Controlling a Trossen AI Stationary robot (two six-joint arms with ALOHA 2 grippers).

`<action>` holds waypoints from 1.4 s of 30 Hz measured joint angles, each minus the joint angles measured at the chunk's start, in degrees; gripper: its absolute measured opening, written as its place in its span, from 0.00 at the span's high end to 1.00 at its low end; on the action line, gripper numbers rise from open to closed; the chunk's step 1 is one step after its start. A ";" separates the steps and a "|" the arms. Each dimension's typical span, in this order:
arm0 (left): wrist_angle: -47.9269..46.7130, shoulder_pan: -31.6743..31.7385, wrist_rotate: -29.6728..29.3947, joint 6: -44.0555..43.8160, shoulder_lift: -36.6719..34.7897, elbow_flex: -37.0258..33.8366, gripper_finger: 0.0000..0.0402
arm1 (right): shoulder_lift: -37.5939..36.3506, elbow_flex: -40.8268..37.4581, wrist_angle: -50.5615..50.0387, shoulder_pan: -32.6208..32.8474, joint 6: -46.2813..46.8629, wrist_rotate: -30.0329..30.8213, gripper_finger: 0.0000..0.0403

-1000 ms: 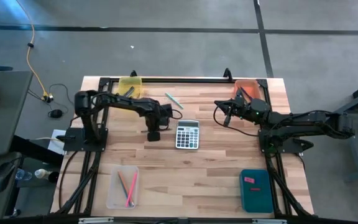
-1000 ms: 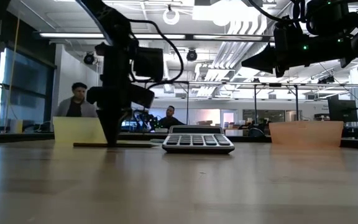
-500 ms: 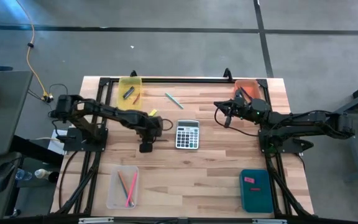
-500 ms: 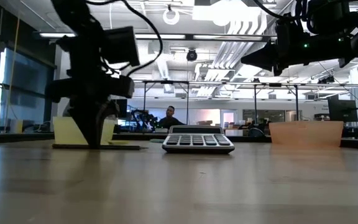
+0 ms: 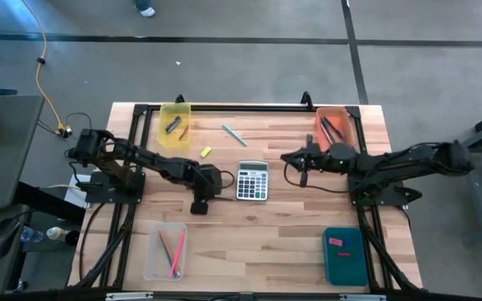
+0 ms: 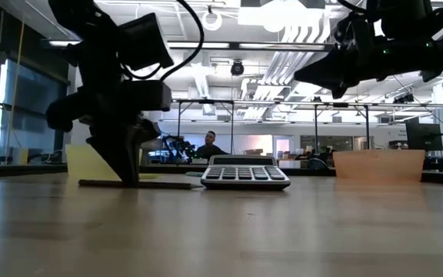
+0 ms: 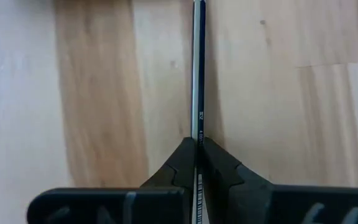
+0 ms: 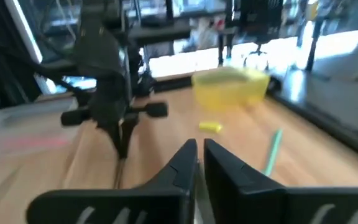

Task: Sort crayons/erasers/pens/pencils in bins
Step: Put the black colored pencil into the transparent bin

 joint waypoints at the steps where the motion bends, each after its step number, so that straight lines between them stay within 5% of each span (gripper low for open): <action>1: 0.06 -0.38 0.00 0.00 0.00 0.00 1.00 | 0.85 0.61 -1.00 1.15 0.88 0.62 0.94; 8: 1.18 -4.45 0.26 -0.30 0.05 -0.04 1.00 | 8.39 4.70 -4.05 8.36 4.36 3.67 0.79; 23: 20.17 -10.27 -3.22 -6.54 4.88 0.01 1.00 | 26.48 11.58 -4.05 25.24 11.87 8.66 0.61; 42: 29.92 -11.21 -6.92 -6.58 9.88 0.08 1.00 | 47.86 28.76 -17.96 28.39 17.27 5.40 0.53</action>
